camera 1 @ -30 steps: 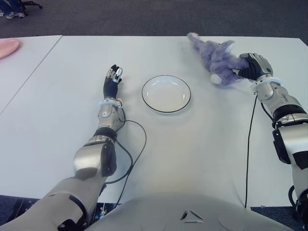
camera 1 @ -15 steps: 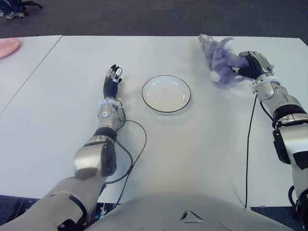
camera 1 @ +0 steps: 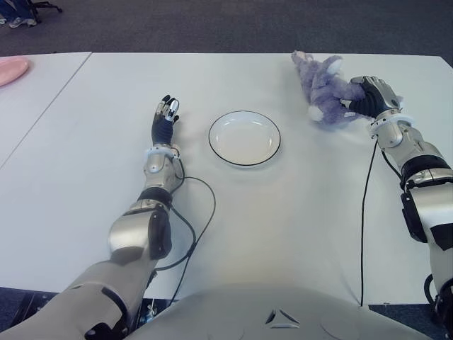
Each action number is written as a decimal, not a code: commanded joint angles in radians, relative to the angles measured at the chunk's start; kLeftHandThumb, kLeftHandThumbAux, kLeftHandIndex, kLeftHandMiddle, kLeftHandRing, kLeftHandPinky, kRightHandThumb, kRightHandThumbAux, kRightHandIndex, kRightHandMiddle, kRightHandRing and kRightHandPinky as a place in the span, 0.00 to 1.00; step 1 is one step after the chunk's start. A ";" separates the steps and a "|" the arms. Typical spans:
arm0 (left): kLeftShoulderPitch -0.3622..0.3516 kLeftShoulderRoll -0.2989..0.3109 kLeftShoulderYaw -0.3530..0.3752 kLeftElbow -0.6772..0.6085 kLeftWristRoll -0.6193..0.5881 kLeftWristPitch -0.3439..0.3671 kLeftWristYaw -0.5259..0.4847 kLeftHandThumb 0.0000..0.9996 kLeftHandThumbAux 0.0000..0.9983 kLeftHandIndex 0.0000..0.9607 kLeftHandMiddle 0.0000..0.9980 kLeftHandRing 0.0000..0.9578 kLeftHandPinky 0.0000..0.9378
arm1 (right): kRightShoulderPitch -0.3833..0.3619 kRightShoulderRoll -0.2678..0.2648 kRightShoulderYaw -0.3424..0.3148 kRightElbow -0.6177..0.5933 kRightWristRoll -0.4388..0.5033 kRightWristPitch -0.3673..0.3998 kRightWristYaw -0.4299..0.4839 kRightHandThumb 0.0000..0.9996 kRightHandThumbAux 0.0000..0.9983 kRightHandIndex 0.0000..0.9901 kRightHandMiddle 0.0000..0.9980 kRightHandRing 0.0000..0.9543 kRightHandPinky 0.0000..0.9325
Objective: Put the doll into the plate.
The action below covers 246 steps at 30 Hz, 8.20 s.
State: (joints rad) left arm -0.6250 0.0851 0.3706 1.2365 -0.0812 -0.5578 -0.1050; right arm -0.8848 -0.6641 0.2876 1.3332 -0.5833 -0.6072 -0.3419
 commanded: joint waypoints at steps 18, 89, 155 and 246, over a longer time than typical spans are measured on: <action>0.171 -0.070 -0.016 0.122 0.028 0.131 0.027 0.00 0.43 0.11 0.12 0.11 0.10 | -0.005 0.021 0.041 -0.061 -0.043 -0.130 -0.195 0.71 0.72 0.44 0.86 0.89 0.90; 0.162 -0.080 -0.028 0.126 0.036 0.152 0.060 0.00 0.44 0.12 0.13 0.12 0.10 | 0.182 0.171 0.150 -0.396 -0.176 -0.518 -0.211 0.70 0.72 0.44 0.91 0.94 0.96; 0.169 -0.076 -0.050 0.126 0.076 0.157 0.073 0.00 0.50 0.09 0.11 0.10 0.08 | 0.247 0.224 0.140 -0.217 -0.042 -0.329 -0.011 0.11 0.55 0.01 0.02 0.02 0.01; 0.157 -0.097 -0.048 0.126 0.089 0.160 0.112 0.00 0.48 0.09 0.12 0.10 0.09 | -0.042 0.217 -0.519 -0.034 0.608 -0.020 0.572 0.16 0.46 0.00 0.00 0.00 0.02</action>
State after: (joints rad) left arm -0.6378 0.0632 0.3254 1.2366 0.0082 -0.5353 -0.0013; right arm -0.9060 -0.4795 -0.1697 1.2860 -0.0567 -0.7071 0.1828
